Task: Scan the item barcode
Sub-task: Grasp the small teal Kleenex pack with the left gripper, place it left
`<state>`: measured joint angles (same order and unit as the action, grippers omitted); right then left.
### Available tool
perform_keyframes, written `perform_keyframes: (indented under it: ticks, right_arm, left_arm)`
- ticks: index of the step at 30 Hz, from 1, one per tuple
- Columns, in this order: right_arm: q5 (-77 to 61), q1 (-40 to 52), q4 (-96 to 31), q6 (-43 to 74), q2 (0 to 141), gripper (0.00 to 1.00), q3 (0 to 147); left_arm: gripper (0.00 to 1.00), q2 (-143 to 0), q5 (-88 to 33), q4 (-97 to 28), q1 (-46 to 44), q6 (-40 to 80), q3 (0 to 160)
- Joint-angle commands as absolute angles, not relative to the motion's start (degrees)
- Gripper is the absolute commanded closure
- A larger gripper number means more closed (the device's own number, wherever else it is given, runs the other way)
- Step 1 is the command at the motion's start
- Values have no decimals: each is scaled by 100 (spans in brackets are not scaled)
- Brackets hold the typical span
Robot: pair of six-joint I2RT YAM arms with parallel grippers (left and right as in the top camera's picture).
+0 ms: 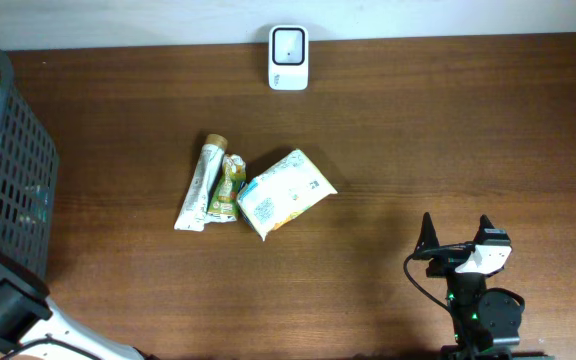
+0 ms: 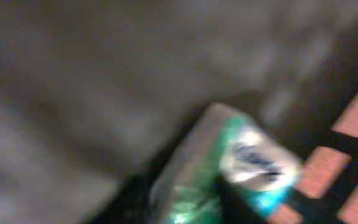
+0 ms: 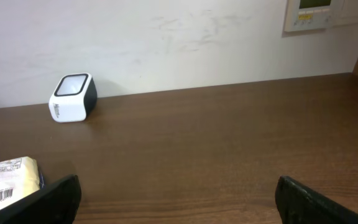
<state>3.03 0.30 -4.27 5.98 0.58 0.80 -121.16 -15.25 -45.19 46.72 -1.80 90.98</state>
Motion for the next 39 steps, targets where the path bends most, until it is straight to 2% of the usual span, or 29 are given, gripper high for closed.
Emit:
perform_keyframes:
  ticks: [1,6,13,15,18,21,25,29,33,36,39]
  right_arm:
    - [368,-3,-432,607,21,1,32]
    - [368,-3,-432,607,21,1,32]
    - [368,-3,-432,607,21,1,32]
    - [368,-3,-432,607,21,1,32]
    - [368,-3,-434,607,21,1,32]
    - [368,-3,-432,607,21,1,32]
    - [368,-3,-434,607,21,1,32]
    - [368,-3,-432,607,21,1,32]
    - [368,-3,-432,607,21,1,32]
    - [368,-3,-432,607,21,1,32]
    - [368,-3,-432,607,21,1,32]
  left_arm:
    - [100,-12460,-1332,-4589,4617,-331,9021]
    - [100,-12403,-1310,-5192,4676,-331,9741]
    - [100,-11498,-1385,-6755,4670,-71,13364]
    - [100,-11144,-1621,-7148,4515,8,14009]
    - [100,-10801,-1632,-7787,3992,23,14079]
    - [100,-10879,-1629,-8313,3048,21,13522]
    - [100,-10884,-1555,-7887,2036,19,12095]
    - [100,-10884,-1448,-6619,1264,143,9889]
    - [100,-10884,-1350,-4936,1068,631,8097]
    - [100,-10884,-1347,-3527,965,1061,7017]
    - [100,-10884,-1157,-2847,690,1437,6458]
